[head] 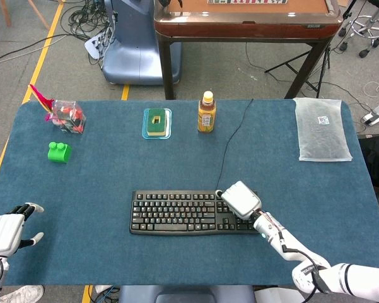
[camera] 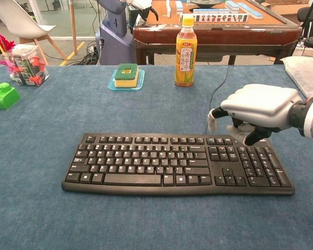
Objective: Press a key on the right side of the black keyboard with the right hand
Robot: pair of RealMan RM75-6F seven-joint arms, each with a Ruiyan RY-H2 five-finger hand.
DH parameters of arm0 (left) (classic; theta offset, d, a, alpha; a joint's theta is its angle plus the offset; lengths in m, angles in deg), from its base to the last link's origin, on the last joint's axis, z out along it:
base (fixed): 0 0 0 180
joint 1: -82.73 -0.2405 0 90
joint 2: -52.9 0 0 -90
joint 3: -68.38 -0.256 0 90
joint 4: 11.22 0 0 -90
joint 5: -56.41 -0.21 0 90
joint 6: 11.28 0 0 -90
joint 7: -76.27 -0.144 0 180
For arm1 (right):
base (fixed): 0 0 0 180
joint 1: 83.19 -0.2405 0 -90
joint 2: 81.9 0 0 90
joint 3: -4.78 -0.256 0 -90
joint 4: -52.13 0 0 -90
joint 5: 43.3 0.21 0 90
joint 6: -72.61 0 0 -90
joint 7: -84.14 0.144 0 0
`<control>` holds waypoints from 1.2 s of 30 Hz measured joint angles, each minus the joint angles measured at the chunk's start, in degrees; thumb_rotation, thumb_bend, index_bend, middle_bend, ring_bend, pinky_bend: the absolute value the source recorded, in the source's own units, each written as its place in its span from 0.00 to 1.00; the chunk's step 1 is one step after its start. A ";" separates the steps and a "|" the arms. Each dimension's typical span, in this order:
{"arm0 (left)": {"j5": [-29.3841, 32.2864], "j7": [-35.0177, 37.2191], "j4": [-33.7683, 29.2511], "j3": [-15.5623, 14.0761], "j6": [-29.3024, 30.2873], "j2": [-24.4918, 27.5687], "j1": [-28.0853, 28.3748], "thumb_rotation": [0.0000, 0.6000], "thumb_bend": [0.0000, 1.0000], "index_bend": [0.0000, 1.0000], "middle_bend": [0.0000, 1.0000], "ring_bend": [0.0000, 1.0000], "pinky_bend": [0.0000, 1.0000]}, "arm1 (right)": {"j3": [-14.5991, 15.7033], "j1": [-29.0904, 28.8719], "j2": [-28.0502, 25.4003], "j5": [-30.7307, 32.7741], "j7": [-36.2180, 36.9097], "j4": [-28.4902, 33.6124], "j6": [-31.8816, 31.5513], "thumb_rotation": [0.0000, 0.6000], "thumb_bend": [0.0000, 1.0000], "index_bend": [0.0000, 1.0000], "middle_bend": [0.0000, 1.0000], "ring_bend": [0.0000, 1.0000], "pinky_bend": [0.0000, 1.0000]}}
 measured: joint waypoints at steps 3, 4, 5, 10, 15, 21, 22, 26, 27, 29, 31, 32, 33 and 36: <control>0.40 -0.06 -0.13 0.01 -0.31 0.17 0.01 1.00 0.12 0.39 0.34 0.35 0.55 | 0.11 -1.08 1.30 1.86 -0.80 -1.15 0.48 1.00 0.75 0.36 1.00 1.00 1.00; 0.53 -0.09 -0.17 0.03 -0.42 0.21 0.02 1.00 0.12 0.39 0.35 0.35 0.55 | 0.15 -1.38 1.68 2.34 -0.97 -1.50 0.60 1.00 0.75 0.36 1.00 1.00 1.00; 0.65 -0.09 -0.20 0.05 -0.49 0.25 0.03 1.00 0.12 0.39 0.35 0.35 0.55 | 0.21 -1.77 2.10 2.89 -1.14 -1.93 0.73 1.00 0.75 0.36 1.00 1.00 1.00; 1.20 -0.10 -0.35 0.13 -0.73 0.52 -0.02 1.00 0.12 0.39 0.35 0.35 0.55 | 0.50 -3.32 3.78 4.97 -1.84 -3.66 1.19 1.00 0.75 0.36 1.00 1.00 1.00; 1.39 -0.23 -0.39 0.12 -0.94 0.55 0.03 1.00 0.12 0.39 0.35 0.35 0.55 | 1.01 -4.47 4.73 6.12 -2.19 -4.12 0.91 1.00 0.75 0.36 1.00 1.00 1.00; 1.57 0.02 -0.30 0.15 -0.96 0.62 -0.03 1.00 0.12 0.39 0.35 0.35 0.55 | 1.43 -5.70 4.63 7.30 -2.38 -3.91 0.70 1.00 0.75 0.36 1.00 1.00 1.00; 1.59 0.01 -0.30 0.14 -0.97 0.61 -0.03 1.00 0.12 0.39 0.35 0.35 0.55 | 1.53 -5.81 4.69 7.45 -2.40 -3.94 0.64 1.00 0.75 0.36 1.00 1.00 1.00; 1.69 -0.05 -0.31 0.14 -1.04 0.63 -0.03 1.00 0.12 0.39 0.35 0.35 0.55 | 2.00 -6.40 5.11 8.10 -2.42 -4.27 0.47 1.00 0.75 0.36 1.00 1.00 1.00; 1.74 -0.04 -0.30 0.14 -1.10 0.64 -0.03 1.00 0.12 0.39 0.35 0.35 0.55 | 2.12 -6.53 5.23 8.23 -2.41 -4.36 0.44 1.00 0.75 0.36 1.00 1.00 1.00; 1.82 -0.01 -0.28 0.15 -1.16 0.64 -0.02 1.00 0.12 0.39 0.35 0.35 0.55 | 2.38 -6.77 5.45 8.44 -2.37 -4.55 0.37 1.00 0.75 0.36 1.00 1.00 1.00; 1.88 0.07 -0.19 0.17 -1.22 0.63 0.00 1.00 0.12 0.39 0.35 0.35 0.55 | 2.61 -6.97 5.56 8.66 -2.40 -4.69 0.37 1.00 0.75 0.36 1.00 1.00 1.00; 1.90 0.08 -0.15 0.17 -1.23 0.62 0.00 1.00 0.12 0.39 0.35 0.35 0.55 | 2.81 -7.13 5.63 8.86 -2.43 -4.81 0.40 1.00 0.75 0.36 1.00 1.00 1.00; 1.91 0.10 -0.12 0.18 -1.22 0.60 -0.01 1.00 0.12 0.39 0.35 0.35 0.55 | 2.94 -7.23 5.68 9.00 -2.45 -4.89 0.43 1.00 0.75 0.36 1.00 1.00 1.00; 1.96 0.12 -0.07 0.20 -1.23 0.59 0.00 1.00 0.12 0.39 0.35 0.35 0.55 | 3.37 -7.53 5.85 9.50 -2.58 -5.16 0.50 1.00 0.75 0.36 1.00 1.00 1.00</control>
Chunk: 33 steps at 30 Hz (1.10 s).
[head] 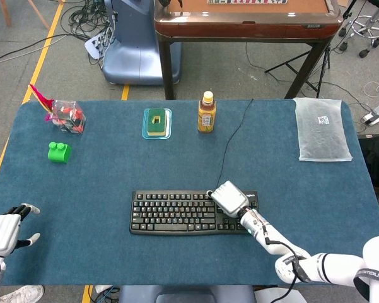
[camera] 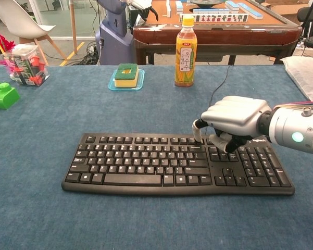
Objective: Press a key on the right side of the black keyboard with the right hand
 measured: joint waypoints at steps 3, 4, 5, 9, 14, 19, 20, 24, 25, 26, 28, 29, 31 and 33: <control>-0.01 -0.08 -0.02 -0.03 -0.02 -0.01 0.00 1.00 0.12 0.40 0.35 0.35 0.55 | 0.37 -0.20 0.08 0.24 -0.06 -0.08 -0.17 1.00 0.75 0.36 1.00 1.00 1.00; -0.02 -0.09 -0.01 -0.04 -0.02 -0.02 0.00 1.00 0.12 0.40 0.35 0.35 0.55 | 0.41 -0.20 0.04 0.16 0.04 -0.02 -0.35 1.00 0.75 0.36 1.00 1.00 1.00; -0.04 -0.08 0.01 -0.06 -0.02 -0.02 0.00 1.00 0.12 0.40 0.35 0.35 0.55 | 0.44 -0.15 -0.12 -0.06 0.34 0.19 -0.66 1.00 0.75 0.36 1.00 1.00 1.00; 0.00 -0.05 0.14 -0.09 -0.15 -0.03 0.02 1.00 0.12 0.40 0.35 0.35 0.55 | 0.46 0.44 -1.73 -1.90 1.97 1.90 -2.55 1.00 0.75 0.36 1.00 0.98 1.00; 0.03 -0.18 0.13 -0.06 -0.16 -0.10 0.06 1.00 0.12 0.40 0.35 0.35 0.55 | 0.80 2.38 -6.42 -5.47 4.07 5.83 -6.88 1.00 0.75 0.37 0.92 0.89 1.00; -0.29 -0.23 -0.07 -0.09 0.16 -0.14 0.04 1.00 0.12 0.40 0.35 0.35 0.55 | 1.69 6.25 -11.79 -8.95 6.17 9.75 -13.51 1.00 0.74 0.43 0.79 0.77 1.00; -0.44 -0.25 -0.12 -0.10 0.32 -0.14 0.02 1.00 0.12 0.40 0.35 0.35 0.55 | 2.09 7.48 -13.28 -9.84 6.71 10.75 -15.14 1.00 0.74 0.44 0.76 0.74 1.00; -1.80 -0.14 -0.42 -0.28 1.47 -0.13 -0.14 1.00 0.12 0.40 0.36 0.35 0.55 | 3.91 11.55 -16.98 -13.80 9.74 12.67 -20.13 1.00 0.74 0.44 0.66 0.63 0.93; -2.27 -0.04 -0.47 -0.35 1.84 -0.13 -0.19 1.00 0.12 0.40 0.36 0.35 0.55 | 4.47 12.53 -17.48 -14.91 10.59 12.81 -21.24 1.00 0.74 0.44 0.63 0.58 0.87; -2.78 0.04 -0.53 -0.44 2.23 -0.13 -0.24 1.00 0.12 0.40 0.36 0.35 0.55 | 5.26 13.89 -18.24 -16.40 11.78 12.93 -22.68 1.00 0.74 0.44 0.61 0.56 0.83; -4.04 0.14 -0.78 -0.69 3.29 -0.08 -0.43 1.00 0.12 0.40 0.36 0.35 0.55 | 6.40 15.91 -19.35 -18.50 13.71 13.00 -24.85 1.00 0.74 0.44 0.57 0.51 0.74; -4.55 0.15 -0.97 -0.81 3.75 -0.02 -0.52 1.00 0.12 0.40 0.36 0.35 0.55 | 7.05 17.19 -19.93 -19.70 15.01 12.94 -26.37 1.00 0.73 0.44 0.56 0.50 0.71; -5.60 0.12 -1.53 -1.09 4.76 0.16 -0.78 1.00 0.12 0.40 0.36 0.35 0.55 | 7.88 19.17 -20.54 -21.43 16.88 12.65 -28.92 1.00 0.73 0.44 0.55 0.48 0.66; -6.45 -0.06 -2.17 -1.35 5.56 0.37 -1.03 1.00 0.12 0.40 0.37 0.35 0.55 | 8.95 22.08 -21.05 -23.79 19.56 11.80 -32.83 1.00 0.73 0.44 0.55 0.47 0.64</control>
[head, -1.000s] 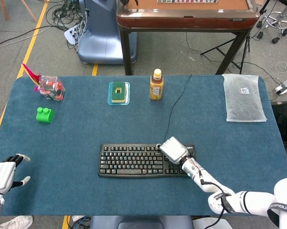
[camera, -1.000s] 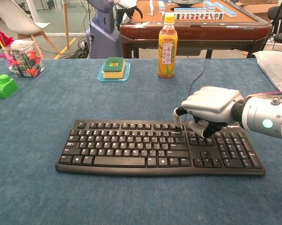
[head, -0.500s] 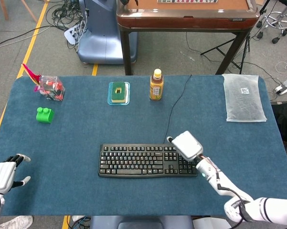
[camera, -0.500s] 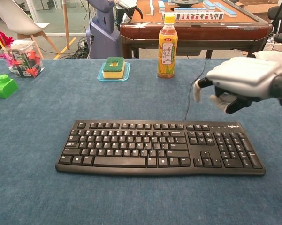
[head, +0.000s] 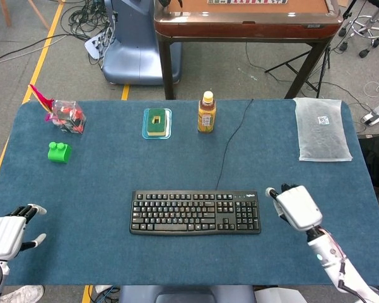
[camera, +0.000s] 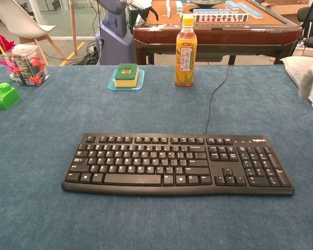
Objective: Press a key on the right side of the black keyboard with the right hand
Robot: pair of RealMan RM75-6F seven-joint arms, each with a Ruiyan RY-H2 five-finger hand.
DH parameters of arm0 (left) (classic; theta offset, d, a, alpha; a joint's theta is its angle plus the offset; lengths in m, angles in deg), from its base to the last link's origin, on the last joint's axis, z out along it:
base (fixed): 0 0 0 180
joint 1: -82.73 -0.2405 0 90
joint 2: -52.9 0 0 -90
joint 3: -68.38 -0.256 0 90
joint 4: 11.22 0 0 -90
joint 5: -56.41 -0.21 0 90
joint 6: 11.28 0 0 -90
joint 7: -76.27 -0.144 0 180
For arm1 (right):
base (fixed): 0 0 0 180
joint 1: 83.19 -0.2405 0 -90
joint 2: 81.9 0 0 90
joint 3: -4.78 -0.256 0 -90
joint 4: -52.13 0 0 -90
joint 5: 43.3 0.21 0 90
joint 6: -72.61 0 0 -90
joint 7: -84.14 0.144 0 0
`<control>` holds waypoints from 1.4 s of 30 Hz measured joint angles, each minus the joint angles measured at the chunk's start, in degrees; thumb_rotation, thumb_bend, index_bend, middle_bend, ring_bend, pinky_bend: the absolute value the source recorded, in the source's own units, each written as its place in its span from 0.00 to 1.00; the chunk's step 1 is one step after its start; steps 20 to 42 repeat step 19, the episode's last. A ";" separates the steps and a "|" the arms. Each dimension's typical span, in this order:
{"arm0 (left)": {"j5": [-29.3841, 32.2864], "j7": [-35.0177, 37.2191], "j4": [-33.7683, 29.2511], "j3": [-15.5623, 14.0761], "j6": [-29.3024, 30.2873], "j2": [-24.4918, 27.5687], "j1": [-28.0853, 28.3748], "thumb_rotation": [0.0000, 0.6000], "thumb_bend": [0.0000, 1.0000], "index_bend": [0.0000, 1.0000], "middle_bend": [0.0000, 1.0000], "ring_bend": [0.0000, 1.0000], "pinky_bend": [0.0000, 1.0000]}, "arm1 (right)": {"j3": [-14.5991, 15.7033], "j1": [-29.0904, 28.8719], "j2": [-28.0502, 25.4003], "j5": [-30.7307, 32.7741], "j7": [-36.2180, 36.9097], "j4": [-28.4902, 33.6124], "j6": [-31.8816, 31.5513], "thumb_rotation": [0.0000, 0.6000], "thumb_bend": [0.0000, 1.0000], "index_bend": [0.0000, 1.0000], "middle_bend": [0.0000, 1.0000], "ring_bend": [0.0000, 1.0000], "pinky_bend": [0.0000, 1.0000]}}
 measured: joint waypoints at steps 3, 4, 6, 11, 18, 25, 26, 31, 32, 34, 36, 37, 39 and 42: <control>-0.87 -0.64 -0.73 -0.33 0.73 0.25 -0.28 1.00 0.12 0.40 0.36 0.35 0.55 | 1.30 3.90 -0.43 -2.52 3.78 -1.62 -4.75 1.00 0.73 0.44 0.55 0.47 0.63; -0.99 -0.85 -0.93 -0.40 0.82 0.32 -0.35 1.00 0.12 0.40 0.36 0.35 0.55 | 1.73 5.28 -0.55 -3.25 5.12 -2.28 -6.28 1.00 0.73 0.44 0.55 0.47 0.63; -1.08 -1.30 -1.29 -0.50 0.92 0.46 -0.45 1.00 0.12 0.40 0.37 0.35 0.55 | 2.63 8.35 -0.78 -4.78 7.84 -3.99 -9.59 1.00 0.73 0.44 0.55 0.47 0.63; -1.04 -1.84 -1.68 -0.44 0.68 0.46 -0.33 1.00 0.12 0.40 0.36 0.35 0.55 | 3.75 13.47 -1.27 -7.25 12.37 -7.52 -14.56 1.00 0.72 0.45 0.55 0.47 0.63; -1.24 -1.38 -1.44 -0.31 0.27 0.09 0.04 1.00 0.12 0.41 0.36 0.35 0.55 | 2.29 14.75 -2.64 -7.16 16.00 -8.38 -14.59 1.00 0.72 0.45 0.55 0.47 0.63; -1.16 -1.27 -1.32 -0.33 0.21 0.08 0.02 1.00 0.12 0.41 0.36 0.35 0.55 | 2.02 14.81 -2.81 -6.99 16.38 -8.43 -14.11 1.00 0.72 0.45 0.55 0.47 0.63; -1.16 -1.27 -1.32 -0.33 0.21 0.08 0.02 1.00 0.12 0.41 0.36 0.35 0.55 | 2.02 14.81 -2.81 -6.99 16.38 -8.43 -14.11 1.00 0.72 0.45 0.55 0.47 0.63; -1.16 -1.27 -1.32 -0.33 0.21 0.08 0.02 1.00 0.12 0.41 0.36 0.35 0.55 | 2.02 14.81 -2.81 -6.99 16.38 -8.43 -14.11 1.00 0.72 0.45 0.55 0.47 0.63; -1.16 -1.27 -1.32 -0.33 0.21 0.08 0.02 1.00 0.12 0.41 0.36 0.35 0.55 | 2.02 14.81 -2.81 -6.99 16.38 -8.43 -14.11 1.00 0.72 0.45 0.55 0.47 0.63; -1.16 -1.27 -1.32 -0.33 0.21 0.08 0.02 1.00 0.12 0.41 0.36 0.35 0.55 | 2.02 14.81 -2.81 -6.99 16.38 -8.43 -14.11 1.00 0.72 0.45 0.55 0.47 0.63; -1.16 -1.27 -1.32 -0.33 0.21 0.08 0.02 1.00 0.12 0.41 0.36 0.35 0.55 | 2.02 14.81 -2.81 -6.99 16.38 -8.43 -14.11 1.00 0.72 0.45 0.55 0.47 0.63; -1.16 -1.27 -1.32 -0.33 0.21 0.08 0.02 1.00 0.12 0.41 0.36 0.35 0.55 | 2.02 14.81 -2.81 -6.99 16.38 -8.43 -14.11 1.00 0.72 0.45 0.55 0.47 0.63; -1.16 -1.27 -1.32 -0.33 0.21 0.08 0.02 1.00 0.12 0.41 0.36 0.35 0.55 | 2.02 14.81 -2.81 -6.99 16.38 -8.43 -14.11 1.00 0.72 0.45 0.55 0.47 0.63; -1.16 -1.27 -1.32 -0.33 0.21 0.08 0.02 1.00 0.12 0.41 0.36 0.35 0.55 | 2.02 14.81 -2.81 -6.99 16.38 -8.43 -14.11 1.00 0.72 0.45 0.55 0.47 0.63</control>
